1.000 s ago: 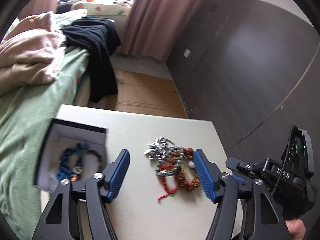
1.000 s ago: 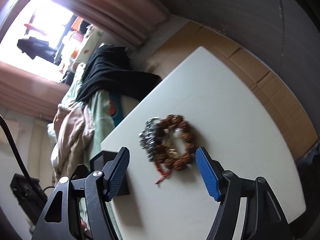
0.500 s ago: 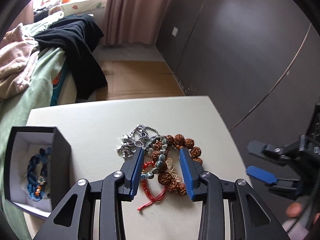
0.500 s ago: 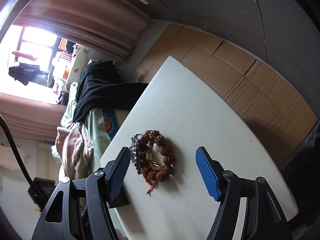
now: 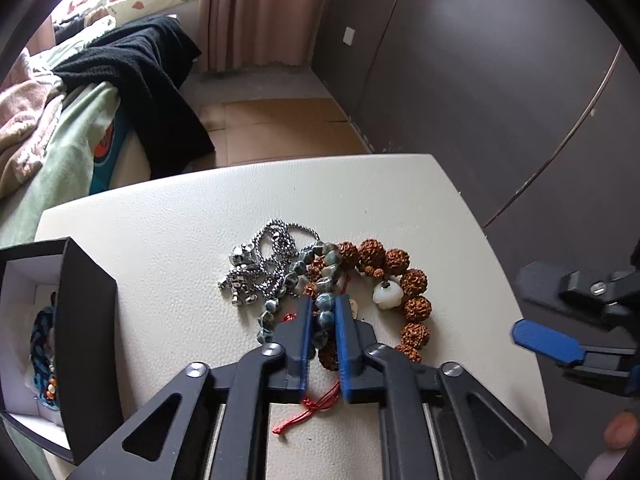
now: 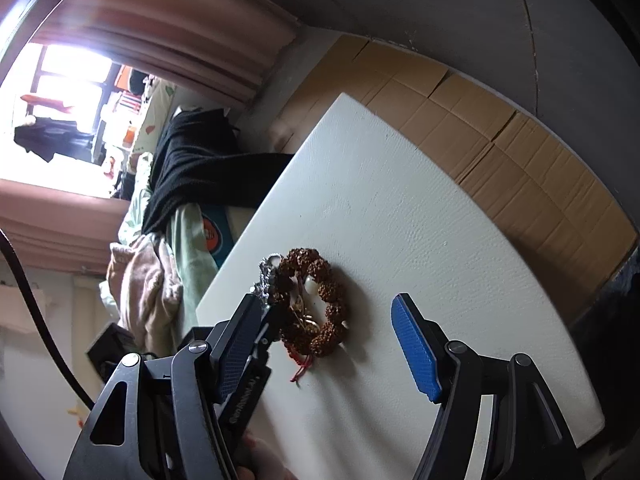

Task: Organize jewelry
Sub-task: 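Grasp the grey beaded bracelet with the left tool while the right tool grasps the rudraksha bracelet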

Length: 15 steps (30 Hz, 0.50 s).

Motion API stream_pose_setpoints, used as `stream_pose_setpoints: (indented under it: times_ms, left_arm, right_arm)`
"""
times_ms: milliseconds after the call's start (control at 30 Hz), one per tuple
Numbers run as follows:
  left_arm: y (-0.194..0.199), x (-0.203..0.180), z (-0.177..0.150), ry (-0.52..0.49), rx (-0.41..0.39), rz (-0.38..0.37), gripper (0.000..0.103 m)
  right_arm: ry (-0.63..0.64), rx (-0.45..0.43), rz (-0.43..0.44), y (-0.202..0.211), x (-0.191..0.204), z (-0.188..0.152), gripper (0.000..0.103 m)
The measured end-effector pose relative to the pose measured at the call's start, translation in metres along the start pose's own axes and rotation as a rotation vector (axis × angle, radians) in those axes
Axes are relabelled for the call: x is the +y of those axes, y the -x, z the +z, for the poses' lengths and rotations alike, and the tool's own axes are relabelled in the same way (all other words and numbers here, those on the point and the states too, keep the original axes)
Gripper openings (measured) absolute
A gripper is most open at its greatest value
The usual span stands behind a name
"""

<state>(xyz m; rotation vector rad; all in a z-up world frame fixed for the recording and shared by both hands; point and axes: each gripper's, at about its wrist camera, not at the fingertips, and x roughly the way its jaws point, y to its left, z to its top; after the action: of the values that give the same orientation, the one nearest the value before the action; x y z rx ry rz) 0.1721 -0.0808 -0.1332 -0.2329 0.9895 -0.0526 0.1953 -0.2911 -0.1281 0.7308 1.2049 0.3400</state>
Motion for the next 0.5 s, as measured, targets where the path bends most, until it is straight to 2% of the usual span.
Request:
stream_pose_setpoints:
  times_ms: [267, 500]
  left_arm:
    - [0.017, 0.012, 0.002, 0.064, -0.005, -0.113, 0.01]
    - [0.047, 0.032, 0.01, 0.135, -0.082, -0.141, 0.009]
  right_arm:
    - [0.044, 0.046, -0.051, -0.024, 0.008, -0.003, 0.069]
    - [0.103, 0.061, -0.119, -0.041, 0.015, -0.007, 0.069]
